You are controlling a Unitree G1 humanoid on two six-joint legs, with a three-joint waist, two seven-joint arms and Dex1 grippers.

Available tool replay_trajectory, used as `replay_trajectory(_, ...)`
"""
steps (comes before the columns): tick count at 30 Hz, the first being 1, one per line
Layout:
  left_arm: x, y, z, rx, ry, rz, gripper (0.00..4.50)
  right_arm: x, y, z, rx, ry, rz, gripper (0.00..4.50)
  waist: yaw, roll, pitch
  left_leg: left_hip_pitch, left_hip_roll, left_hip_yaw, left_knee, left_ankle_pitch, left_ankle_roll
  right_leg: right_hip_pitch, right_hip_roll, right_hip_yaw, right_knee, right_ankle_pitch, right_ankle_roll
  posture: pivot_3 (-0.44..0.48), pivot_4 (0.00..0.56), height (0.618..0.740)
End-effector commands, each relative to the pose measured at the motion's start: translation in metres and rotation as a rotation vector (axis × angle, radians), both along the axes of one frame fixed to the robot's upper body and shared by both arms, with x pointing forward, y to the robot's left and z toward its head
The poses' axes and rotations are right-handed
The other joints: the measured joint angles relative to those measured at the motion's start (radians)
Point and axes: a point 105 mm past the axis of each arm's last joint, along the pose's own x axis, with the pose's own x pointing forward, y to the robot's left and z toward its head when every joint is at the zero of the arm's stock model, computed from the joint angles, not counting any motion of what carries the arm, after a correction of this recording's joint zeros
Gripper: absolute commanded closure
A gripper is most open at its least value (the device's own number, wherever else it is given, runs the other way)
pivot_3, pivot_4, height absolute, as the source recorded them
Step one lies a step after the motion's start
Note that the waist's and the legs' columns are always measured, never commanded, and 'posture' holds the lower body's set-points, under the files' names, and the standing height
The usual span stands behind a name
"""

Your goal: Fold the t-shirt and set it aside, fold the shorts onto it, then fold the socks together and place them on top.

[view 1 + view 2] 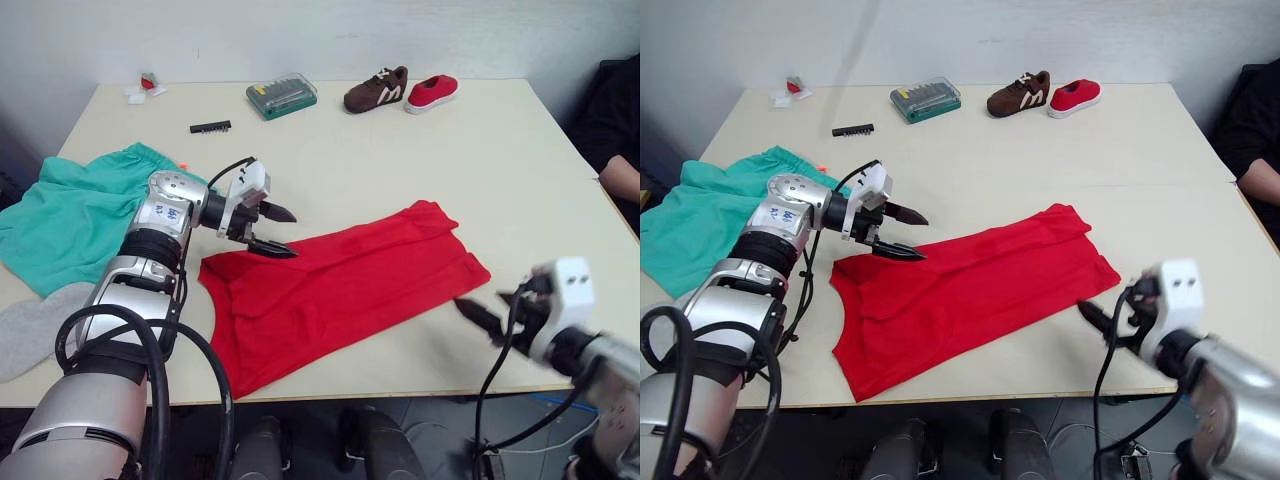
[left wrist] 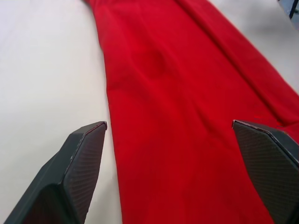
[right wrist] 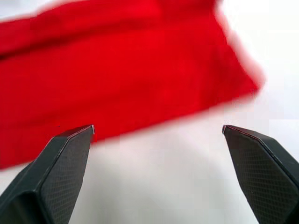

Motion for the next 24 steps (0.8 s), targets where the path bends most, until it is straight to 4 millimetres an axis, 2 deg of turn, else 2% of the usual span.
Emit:
replay_trajectory(1, 0.007, -0.003, 0.009, 0.007, -0.036, 0.026, 0.00, -0.001, 0.002, -0.003, 0.016, -0.003, -0.067, 0.01, 0.000, 0.000, 0.000, 0.000, 0.000, 0.000, 0.000, 0.000, 0.000, 0.000, 0.000, 0.000, 0.000, 0.000, 0.000, 0.000, 0.150, 0.740)
replay_trajectory(7, 0.014, 0.000, 0.001, 0.017, -0.023, 0.111, 0.00, 0.015, 0.001, -0.017, 0.128, 0.052, -0.158, 0.01, -0.007, 0.000, 0.000, 0.000, 0.000, 0.000, 0.000, 0.001, 0.000, 0.000, 0.002, 0.000, 0.000, 0.000, 0.000, 0.000, 0.150, 0.740)
replay_trajectory(13, 0.017, 0.004, -0.010, 0.044, -0.010, 0.160, 0.00, 0.029, 0.006, -0.019, 0.189, 0.070, -0.155, 0.01, -0.021, 0.000, 0.000, 0.000, 0.000, 0.000, 0.000, 0.001, 0.000, 0.000, 0.002, 0.000, 0.000, 0.000, 0.000, 0.000, 0.150, 0.740)
replay_trajectory(16, 0.016, 0.005, -0.017, 0.070, 0.008, 0.162, 0.60, 0.036, 0.007, -0.021, 0.185, 0.088, -0.149, 0.00, -0.024, -0.001, -0.001, 0.000, 0.000, 0.000, 0.000, 0.001, -0.001, 0.000, 0.002, 0.000, 0.000, 0.000, 0.000, 0.000, 0.150, 0.740)
replay_trajectory(21, 0.013, 0.008, -0.032, 0.143, 0.021, 0.150, 2.19, 0.045, 0.011, -0.022, 0.201, 0.102, -0.136, 0.00, -0.027, -0.002, -0.001, 0.000, 0.000, 0.000, 0.000, 0.002, -0.001, 0.000, 0.002, 0.000, 0.000, 0.000, 0.000, 0.000, 0.150, 0.740)
replay_trajectory(24, 0.010, 0.012, -0.039, 0.186, 0.047, 0.152, 3.20, 0.048, 0.009, -0.026, 0.197, 0.115, -0.144, 0.66, -0.027, -0.005, -0.003, 0.000, 0.000, 0.000, 0.000, 0.002, -0.001, 0.000, 0.002, 0.000, 0.000, 0.000, 0.000, 0.000, 0.150, 0.740)
